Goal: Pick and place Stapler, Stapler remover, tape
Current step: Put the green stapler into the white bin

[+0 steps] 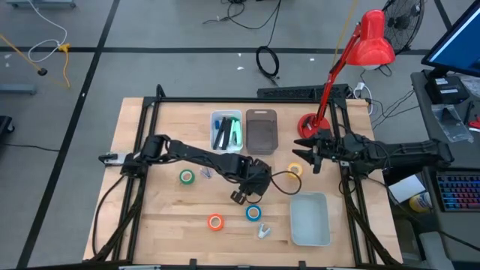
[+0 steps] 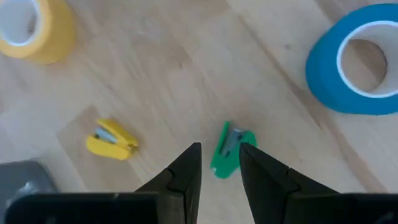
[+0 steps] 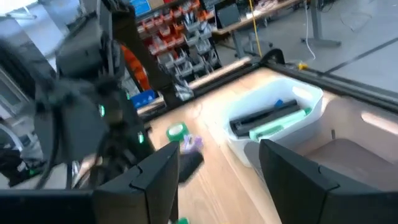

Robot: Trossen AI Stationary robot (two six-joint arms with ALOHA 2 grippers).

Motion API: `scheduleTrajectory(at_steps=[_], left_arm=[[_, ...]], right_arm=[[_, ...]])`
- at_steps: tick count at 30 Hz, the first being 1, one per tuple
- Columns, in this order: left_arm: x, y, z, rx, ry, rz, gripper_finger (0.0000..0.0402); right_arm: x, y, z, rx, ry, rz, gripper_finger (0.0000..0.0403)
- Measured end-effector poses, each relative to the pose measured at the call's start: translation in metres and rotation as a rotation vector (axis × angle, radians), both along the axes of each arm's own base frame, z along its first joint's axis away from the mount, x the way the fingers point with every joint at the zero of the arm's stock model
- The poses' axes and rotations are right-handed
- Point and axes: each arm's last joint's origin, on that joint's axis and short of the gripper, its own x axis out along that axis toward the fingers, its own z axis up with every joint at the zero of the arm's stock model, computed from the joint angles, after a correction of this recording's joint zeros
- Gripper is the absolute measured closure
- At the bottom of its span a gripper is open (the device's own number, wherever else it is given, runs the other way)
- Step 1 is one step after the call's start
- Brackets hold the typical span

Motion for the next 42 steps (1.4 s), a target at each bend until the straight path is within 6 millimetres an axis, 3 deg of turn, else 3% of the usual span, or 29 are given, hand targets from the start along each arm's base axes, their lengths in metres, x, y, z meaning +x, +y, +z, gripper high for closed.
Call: scheduleTrajectory(at_steps=[21,29,42], left_arm=[[-0.007,0.003,-0.016,0.035,0.037,-0.055,0.0289],[-0.004,0.0,-0.015,0.081,-0.008,-0.171,0.0289],[-0.005,0.008,-0.023,0.088,0.042,-0.167,0.0289]], right_arm=[[-0.041,0.002,-0.008,-0.029,0.086,0.087,0.019],[-0.043,0.002,-0.01,-0.001,0.096,0.081,0.019],[-0.043,0.002,-0.009,-0.001,0.097,0.081,0.019]])
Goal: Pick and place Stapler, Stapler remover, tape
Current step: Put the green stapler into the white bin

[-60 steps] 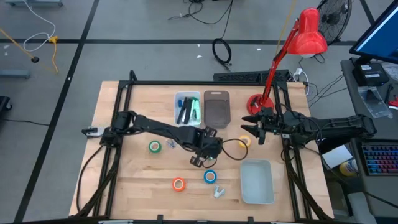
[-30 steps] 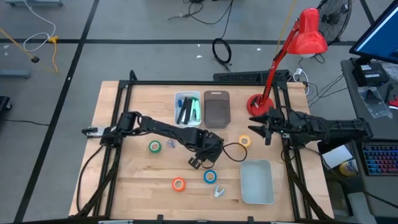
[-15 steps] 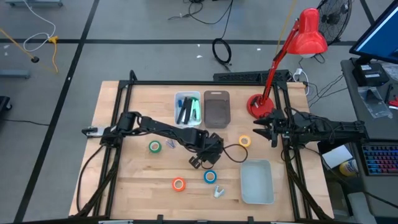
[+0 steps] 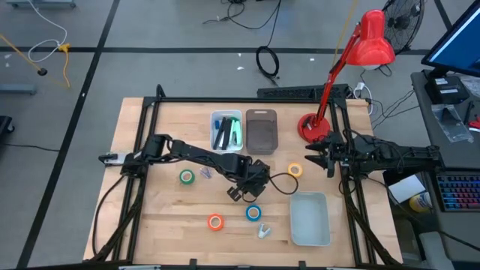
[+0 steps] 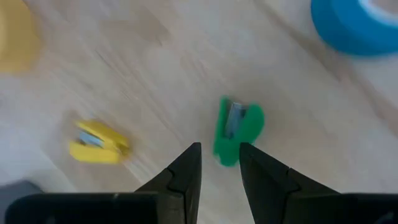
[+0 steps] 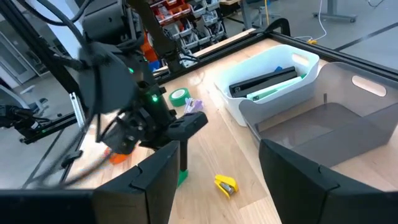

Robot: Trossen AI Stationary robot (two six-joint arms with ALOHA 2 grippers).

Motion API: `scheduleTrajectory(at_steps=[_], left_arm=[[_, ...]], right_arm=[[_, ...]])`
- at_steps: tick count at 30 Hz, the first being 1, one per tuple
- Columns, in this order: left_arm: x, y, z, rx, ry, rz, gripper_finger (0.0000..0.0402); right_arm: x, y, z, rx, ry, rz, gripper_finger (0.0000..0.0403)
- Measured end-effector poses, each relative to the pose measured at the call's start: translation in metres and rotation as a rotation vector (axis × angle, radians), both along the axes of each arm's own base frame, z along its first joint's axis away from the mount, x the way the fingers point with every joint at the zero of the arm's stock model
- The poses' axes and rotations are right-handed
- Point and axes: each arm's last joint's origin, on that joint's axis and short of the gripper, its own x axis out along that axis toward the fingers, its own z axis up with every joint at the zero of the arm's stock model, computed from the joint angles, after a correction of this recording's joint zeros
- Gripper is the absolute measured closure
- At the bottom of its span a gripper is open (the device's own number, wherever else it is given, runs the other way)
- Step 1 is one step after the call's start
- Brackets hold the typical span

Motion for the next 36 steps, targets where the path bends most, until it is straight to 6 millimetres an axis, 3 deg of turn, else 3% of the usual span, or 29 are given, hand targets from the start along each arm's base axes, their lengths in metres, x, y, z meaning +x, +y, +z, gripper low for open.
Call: scheduleTrajectory(at_steps=[11,19,36], left_arm=[[0.001,-0.003,-0.007,0.037,0.007,-0.049,0.0289],[-0.001,-0.002,0.007,0.008,-0.016,-0.062,0.0289],[0.001,-0.003,0.002,-0.002,-0.024,-0.148,0.0289]], right_arm=[[0.0,0.0,0.0,0.002,0.003,-0.001,0.019],[0.0,0.0,0.0,0.0,0.002,-0.004,0.019],[0.0,0.0,0.0,0.017,-0.001,-0.009,0.019]])
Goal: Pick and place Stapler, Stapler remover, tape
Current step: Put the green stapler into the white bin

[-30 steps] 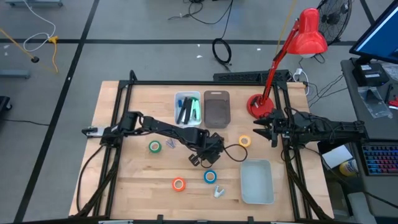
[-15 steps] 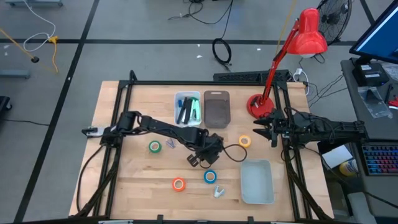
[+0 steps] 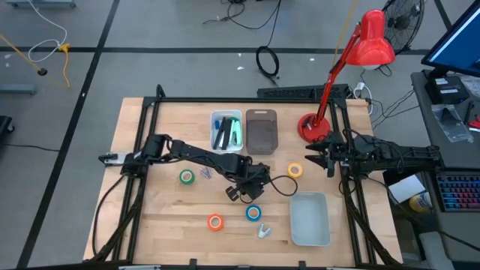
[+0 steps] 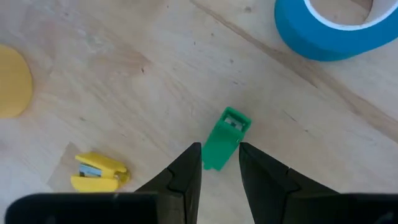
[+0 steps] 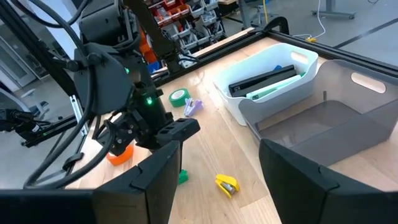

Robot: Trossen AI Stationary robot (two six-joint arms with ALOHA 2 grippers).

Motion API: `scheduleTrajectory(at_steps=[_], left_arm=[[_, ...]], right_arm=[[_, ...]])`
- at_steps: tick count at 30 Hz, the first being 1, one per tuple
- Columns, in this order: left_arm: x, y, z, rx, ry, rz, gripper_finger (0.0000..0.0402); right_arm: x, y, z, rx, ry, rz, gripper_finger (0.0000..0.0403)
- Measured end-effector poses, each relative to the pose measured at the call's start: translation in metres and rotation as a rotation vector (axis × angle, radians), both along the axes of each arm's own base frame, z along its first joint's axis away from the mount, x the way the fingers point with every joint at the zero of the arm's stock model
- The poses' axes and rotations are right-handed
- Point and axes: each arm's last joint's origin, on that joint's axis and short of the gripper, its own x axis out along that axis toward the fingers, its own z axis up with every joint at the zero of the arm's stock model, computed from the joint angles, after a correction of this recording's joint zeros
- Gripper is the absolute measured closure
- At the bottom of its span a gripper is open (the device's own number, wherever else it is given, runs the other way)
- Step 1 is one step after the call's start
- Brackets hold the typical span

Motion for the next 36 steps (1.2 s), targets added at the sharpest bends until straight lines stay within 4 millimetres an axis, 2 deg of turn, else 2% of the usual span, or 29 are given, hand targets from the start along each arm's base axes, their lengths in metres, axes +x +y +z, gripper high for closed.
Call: scheduleTrajectory(at_steps=[11,20,23,29,36], left_arm=[[0.005,0.0,-0.012,0.012,-0.009,-0.029,0.0289],[0.006,0.001,-0.012,0.005,-0.02,-0.018,0.029],[0.006,0.001,-0.012,0.001,-0.018,-0.011,0.031],[0.007,0.0,-0.01,-0.035,-0.023,-0.005,0.0389],[0.007,0.0,-0.01,-0.03,-0.02,0.011,0.0394]], right_arm=[[0.0,0.0,0.001,0.007,-0.009,-0.002,0.019],[0.0,0.0,0.001,0.007,-0.007,-0.001,0.019],[0.0,0.0,0.001,0.007,-0.008,-0.001,0.019],[0.0,0.0,0.001,0.007,-0.007,-0.001,0.019],[0.0,0.0,0.001,0.007,-0.007,-0.002,0.019]])
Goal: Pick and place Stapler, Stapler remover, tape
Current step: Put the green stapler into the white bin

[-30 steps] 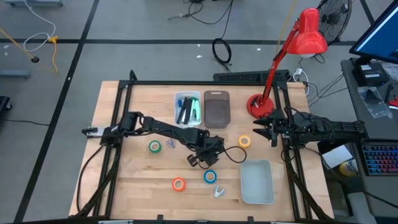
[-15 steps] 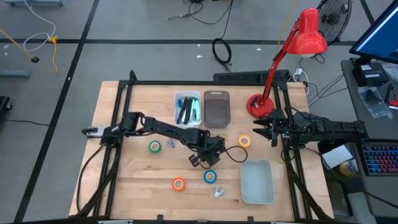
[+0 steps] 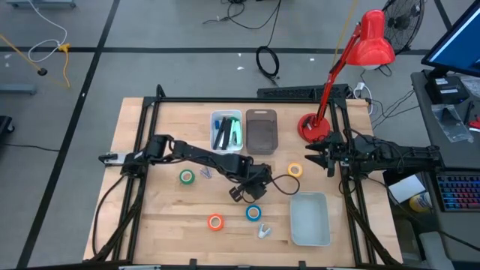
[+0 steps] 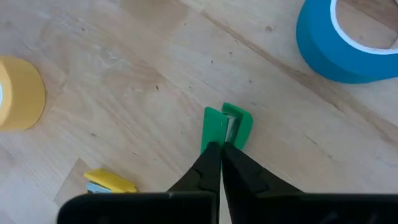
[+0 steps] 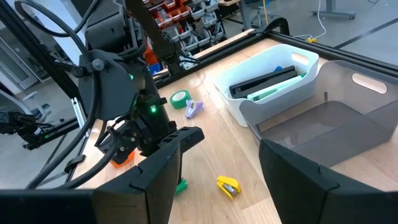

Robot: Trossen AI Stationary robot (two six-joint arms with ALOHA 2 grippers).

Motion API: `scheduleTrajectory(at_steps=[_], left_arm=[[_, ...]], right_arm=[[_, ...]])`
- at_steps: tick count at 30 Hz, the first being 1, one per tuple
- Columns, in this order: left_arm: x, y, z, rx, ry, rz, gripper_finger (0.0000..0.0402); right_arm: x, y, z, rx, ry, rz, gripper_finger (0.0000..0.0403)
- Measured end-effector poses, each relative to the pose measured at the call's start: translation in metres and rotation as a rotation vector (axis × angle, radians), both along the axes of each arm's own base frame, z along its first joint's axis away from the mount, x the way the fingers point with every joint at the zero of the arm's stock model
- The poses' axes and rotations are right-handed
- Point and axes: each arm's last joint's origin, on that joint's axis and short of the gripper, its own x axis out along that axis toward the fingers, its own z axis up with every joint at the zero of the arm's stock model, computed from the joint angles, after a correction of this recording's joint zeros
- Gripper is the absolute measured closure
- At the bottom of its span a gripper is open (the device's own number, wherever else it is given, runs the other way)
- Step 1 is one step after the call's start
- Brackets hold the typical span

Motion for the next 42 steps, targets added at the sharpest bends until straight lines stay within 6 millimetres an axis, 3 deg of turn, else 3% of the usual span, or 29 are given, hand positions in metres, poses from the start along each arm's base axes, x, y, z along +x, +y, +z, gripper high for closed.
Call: scheduleTrajectory(at_steps=[27,33,42], left_arm=[[-0.001,0.006,0.006,0.063,0.007,0.056,0.04],[0.0,0.016,0.027,0.042,-0.014,0.138,0.04],[-0.006,0.048,0.071,-0.071,-0.101,0.352,0.04]], right_arm=[[0.0,0.0,0.0,0.003,-0.001,-0.001,0.019],[0.0,0.0,0.0,-0.001,0.001,0.0,0.019],[0.0,0.0,0.0,-0.012,0.001,0.002,0.019]])
